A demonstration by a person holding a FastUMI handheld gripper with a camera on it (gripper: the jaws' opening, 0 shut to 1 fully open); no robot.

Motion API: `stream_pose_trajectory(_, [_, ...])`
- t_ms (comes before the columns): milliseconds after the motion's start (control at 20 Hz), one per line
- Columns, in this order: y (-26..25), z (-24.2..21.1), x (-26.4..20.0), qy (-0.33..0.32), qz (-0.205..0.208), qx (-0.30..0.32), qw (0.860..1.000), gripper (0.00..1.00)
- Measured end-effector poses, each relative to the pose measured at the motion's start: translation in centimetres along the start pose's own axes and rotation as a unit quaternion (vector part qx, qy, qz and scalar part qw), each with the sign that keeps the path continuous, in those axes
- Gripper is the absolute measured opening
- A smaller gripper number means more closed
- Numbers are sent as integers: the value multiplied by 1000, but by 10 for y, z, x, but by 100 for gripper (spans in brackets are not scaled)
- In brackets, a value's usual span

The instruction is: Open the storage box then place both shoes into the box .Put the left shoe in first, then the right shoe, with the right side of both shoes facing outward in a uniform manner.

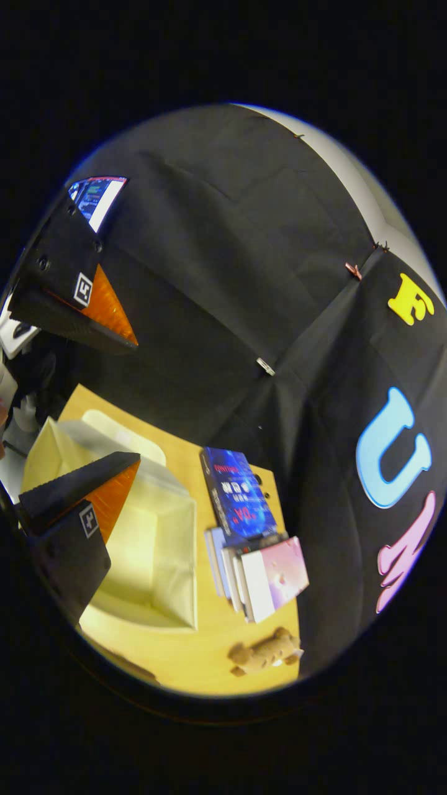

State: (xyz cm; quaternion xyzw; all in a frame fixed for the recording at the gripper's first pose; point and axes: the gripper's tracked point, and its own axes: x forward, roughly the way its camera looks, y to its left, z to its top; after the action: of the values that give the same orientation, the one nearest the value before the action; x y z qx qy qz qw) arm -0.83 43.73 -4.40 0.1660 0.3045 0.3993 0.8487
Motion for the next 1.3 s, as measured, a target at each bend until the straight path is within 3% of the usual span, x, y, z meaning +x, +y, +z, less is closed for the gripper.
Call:
stream_pose_trajectory(200, [-70, 18, -72, -65, -74, -49, 994, 98])
stream_pose_trajectory(500, [-174, 3, -165, -114, -208, -115, 965, 98])
stream_pose_trajectory(650, [-234, -25, -204, -96, -285, -129, 945, 98])
stream_pose_trajectory(850, [-317, -78, -244, -43, -376, -103, 920, 98])
stream_pose_trajectory(1050, [-369, -119, -254, 25, -415, -85, 905, 99])
stream_pose_trajectory(1300, [-404, -136, -221, 45, -410, -7, 911, 99])
